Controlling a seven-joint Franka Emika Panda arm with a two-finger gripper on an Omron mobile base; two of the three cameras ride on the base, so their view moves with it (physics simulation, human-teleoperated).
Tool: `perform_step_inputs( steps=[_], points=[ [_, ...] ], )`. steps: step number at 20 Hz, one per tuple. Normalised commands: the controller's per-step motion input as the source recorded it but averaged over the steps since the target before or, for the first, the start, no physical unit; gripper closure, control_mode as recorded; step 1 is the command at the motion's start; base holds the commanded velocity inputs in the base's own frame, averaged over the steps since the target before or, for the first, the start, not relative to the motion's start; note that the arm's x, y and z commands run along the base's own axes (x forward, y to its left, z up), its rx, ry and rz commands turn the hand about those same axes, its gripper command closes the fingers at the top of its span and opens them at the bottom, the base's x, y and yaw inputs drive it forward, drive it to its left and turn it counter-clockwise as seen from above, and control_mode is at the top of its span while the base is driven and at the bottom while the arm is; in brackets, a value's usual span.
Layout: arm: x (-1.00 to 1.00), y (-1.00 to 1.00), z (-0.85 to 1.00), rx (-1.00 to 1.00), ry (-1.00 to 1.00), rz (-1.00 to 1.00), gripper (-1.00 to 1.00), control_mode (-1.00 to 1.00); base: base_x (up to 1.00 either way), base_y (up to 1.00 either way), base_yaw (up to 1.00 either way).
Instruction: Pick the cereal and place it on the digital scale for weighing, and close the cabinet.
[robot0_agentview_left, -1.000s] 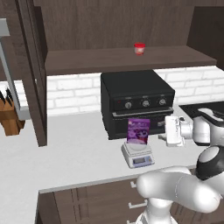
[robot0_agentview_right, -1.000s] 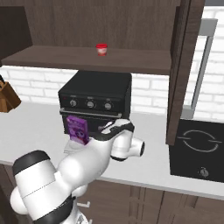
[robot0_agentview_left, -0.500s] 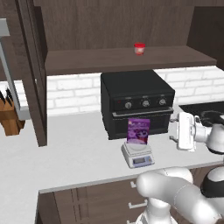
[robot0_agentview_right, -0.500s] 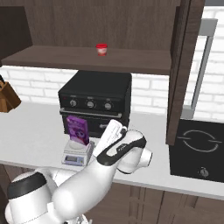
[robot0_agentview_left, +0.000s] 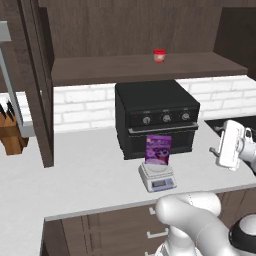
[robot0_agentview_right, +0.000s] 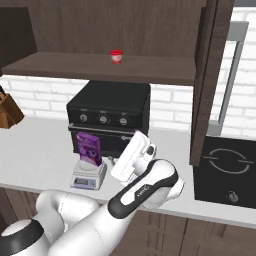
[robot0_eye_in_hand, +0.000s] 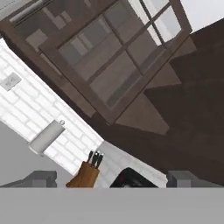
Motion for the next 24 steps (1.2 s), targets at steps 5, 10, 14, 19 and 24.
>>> perform_step_inputs(
  steps=[5, 10, 14, 19, 24],
  points=[
    [-0.05, -0.46, 0.08, 0.1, -0.24, -0.11, -1.0, -1.0, 0.0, 0.0, 0.0],
    [-0.08, -0.46, 0.26, 0.01, -0.38, -0.16, -1.0, -1.0, 0.0, 0.0, 0.0],
    [0.0, -0.32, 0.0, 0.0, -0.35, -0.16, -1.0, -1.0, 0.0, 0.0, 0.0],
    [0.0, -0.35, 0.02, 0.0, -0.34, -0.2, -1.0, -1.0, 0.0, 0.0, 0.0],
    [-0.03, -0.63, 0.19, 0.02, 0.1, -0.23, -1.0, -1.0, 0.0, 0.0, 0.0]
  ],
)
